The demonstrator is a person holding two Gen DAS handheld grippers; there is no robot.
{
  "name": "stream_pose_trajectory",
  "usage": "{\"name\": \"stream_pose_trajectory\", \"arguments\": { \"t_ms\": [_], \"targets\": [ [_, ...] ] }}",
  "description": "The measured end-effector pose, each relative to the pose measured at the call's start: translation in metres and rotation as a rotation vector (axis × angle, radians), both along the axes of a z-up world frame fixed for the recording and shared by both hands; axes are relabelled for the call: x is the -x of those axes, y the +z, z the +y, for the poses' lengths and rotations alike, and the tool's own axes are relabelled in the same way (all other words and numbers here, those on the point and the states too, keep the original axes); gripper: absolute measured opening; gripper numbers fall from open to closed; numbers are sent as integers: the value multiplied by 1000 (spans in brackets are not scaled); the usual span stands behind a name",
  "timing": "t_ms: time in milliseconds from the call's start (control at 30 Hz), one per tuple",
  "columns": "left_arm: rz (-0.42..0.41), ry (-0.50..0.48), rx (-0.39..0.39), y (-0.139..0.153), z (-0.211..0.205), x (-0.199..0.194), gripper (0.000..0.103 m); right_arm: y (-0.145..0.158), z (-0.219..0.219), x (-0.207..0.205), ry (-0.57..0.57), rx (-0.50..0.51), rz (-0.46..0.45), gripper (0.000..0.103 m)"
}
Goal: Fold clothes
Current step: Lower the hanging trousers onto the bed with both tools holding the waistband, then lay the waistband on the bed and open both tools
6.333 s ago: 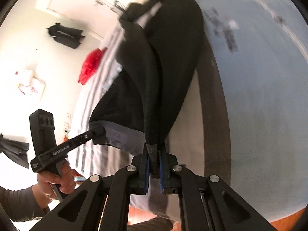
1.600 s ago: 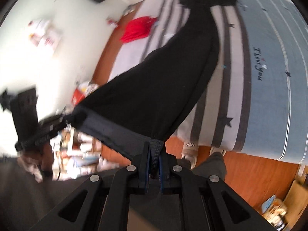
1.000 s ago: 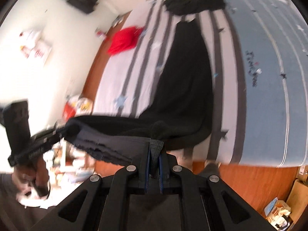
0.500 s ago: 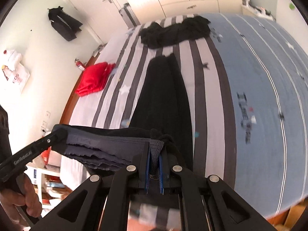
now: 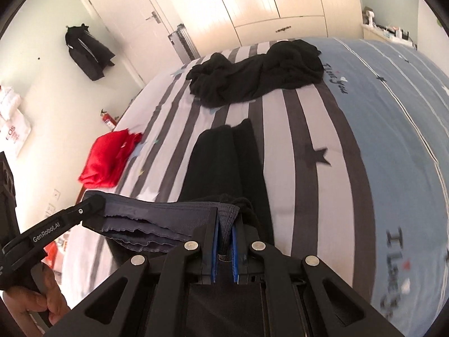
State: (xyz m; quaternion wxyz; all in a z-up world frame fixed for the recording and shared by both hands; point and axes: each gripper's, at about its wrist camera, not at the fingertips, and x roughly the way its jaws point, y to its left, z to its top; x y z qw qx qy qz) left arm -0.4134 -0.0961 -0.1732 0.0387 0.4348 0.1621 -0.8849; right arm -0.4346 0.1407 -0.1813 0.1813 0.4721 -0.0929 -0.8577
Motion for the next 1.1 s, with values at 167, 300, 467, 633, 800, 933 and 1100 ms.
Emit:
{"name": "stream_pose_trajectory", "arguments": {
  "t_ms": [167, 300, 467, 633, 800, 933, 1100],
  "targets": [
    [13, -42, -5, -41, -9, 55, 6, -35, -11, 54, -25, -18, 34, 6],
    [13, -57, -16, -59, -16, 93, 6, -59, -19, 96, -40, -27, 25, 6],
    [-20, -62, -31, -81, -24, 144, 6, -80, -26, 148, -61, -22, -3, 6],
    [-39, -74, -39, -98, -27, 180, 6, -97, -30, 184, -68, -34, -20, 6],
    [-75, -82, -63, -114, -32, 202, 7, -112, -31, 207, -43, -47, -38, 6],
    [-123, -46, -201, -130, -51, 211, 8, -127, -21, 222, -20, 24, -110, 7],
    [-85, -66, -283, -124, -64, 194, 20, -127, -2, 221, 37, 114, -163, 24]
  ]
}}
